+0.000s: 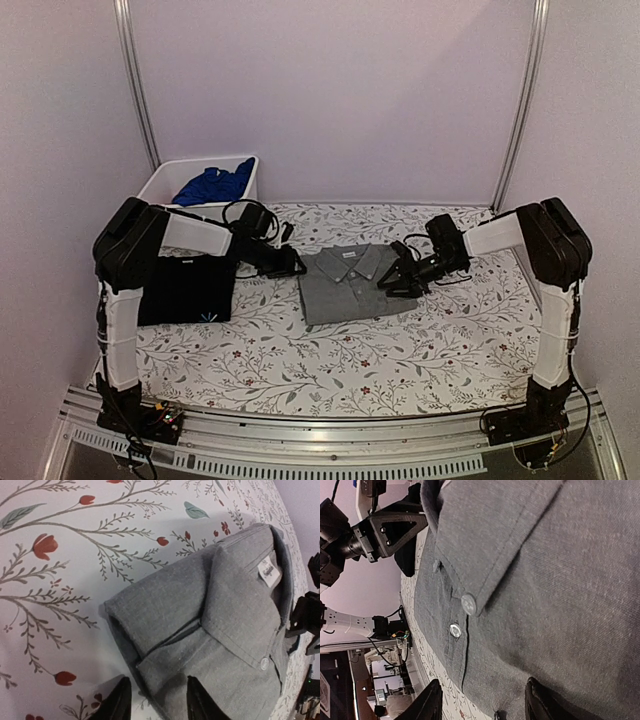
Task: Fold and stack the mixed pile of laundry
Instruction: Smooth out the square-folded T-shirt at the center of the board, then pick up the square-folded T-shirt from the center of the board.
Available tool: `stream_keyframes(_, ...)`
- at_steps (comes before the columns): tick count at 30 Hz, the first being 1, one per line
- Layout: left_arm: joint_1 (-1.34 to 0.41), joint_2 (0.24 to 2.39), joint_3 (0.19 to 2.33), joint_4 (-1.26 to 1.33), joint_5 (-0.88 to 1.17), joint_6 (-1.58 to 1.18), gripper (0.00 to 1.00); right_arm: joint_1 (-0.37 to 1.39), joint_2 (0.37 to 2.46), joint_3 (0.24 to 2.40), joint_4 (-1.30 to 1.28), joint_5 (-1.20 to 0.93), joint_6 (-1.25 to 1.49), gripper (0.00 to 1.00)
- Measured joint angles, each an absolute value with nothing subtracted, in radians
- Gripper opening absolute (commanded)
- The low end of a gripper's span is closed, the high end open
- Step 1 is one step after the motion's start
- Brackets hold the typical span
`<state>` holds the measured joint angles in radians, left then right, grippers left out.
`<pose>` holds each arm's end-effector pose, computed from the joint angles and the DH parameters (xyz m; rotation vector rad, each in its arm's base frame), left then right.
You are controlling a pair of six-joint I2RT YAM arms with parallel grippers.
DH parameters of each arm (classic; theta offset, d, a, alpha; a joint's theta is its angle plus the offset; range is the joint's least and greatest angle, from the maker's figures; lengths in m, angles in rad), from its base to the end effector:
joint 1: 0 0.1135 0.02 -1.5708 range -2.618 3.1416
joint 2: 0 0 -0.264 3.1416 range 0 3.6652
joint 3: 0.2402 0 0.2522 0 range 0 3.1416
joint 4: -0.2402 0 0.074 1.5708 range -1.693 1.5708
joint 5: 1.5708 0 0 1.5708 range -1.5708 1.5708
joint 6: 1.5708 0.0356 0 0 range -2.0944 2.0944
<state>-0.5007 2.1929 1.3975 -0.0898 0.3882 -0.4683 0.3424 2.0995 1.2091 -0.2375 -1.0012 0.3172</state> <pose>0.3934 -0.2307 0.1123 0.2222 2.5700 -0.8754 0.3609 0.1605 0.1046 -0.3581 2.6332 1.5575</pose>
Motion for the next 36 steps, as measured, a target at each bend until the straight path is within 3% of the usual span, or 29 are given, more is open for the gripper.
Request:
stream_keyframes(2, -0.499, 2.153, 1.368, -0.095, 0.373, -0.472, 0.80, 0.353, 2.078, 1.244, -0.282, -0.934, 0.286, 0.55)
stream_keyframes(4, -0.494, 2.116, 1.346, -0.104, 0.362, -0.474, 0.98, 0.371, 2.040, 1.277, -0.333, -0.867, 0.253, 0.54)
stream_keyframes(5, -0.492, 2.097, 1.341, -0.109, 0.358, -0.479, 1.00, 0.383, 2.013, 1.302, -0.358, -0.828, 0.232, 0.54)
stream_keyframes(14, -0.453, 1.897, 1.325, -0.111, 0.347, -0.493, 1.00, 0.642, 1.890, 1.504, -0.443, -0.562, 0.093, 0.51)
stream_keyframes(26, -0.386, 1.610, 1.073, -0.023, 0.334, -0.579, 1.00, 0.918, 2.107, 1.663, -0.597, -0.318, -0.083, 0.39)
stream_keyframes(36, -0.356, 1.538, 1.004, 0.010, 0.323, -0.628, 1.00, 0.984, 2.232, 1.724, -0.631, -0.188, -0.121, 0.35)
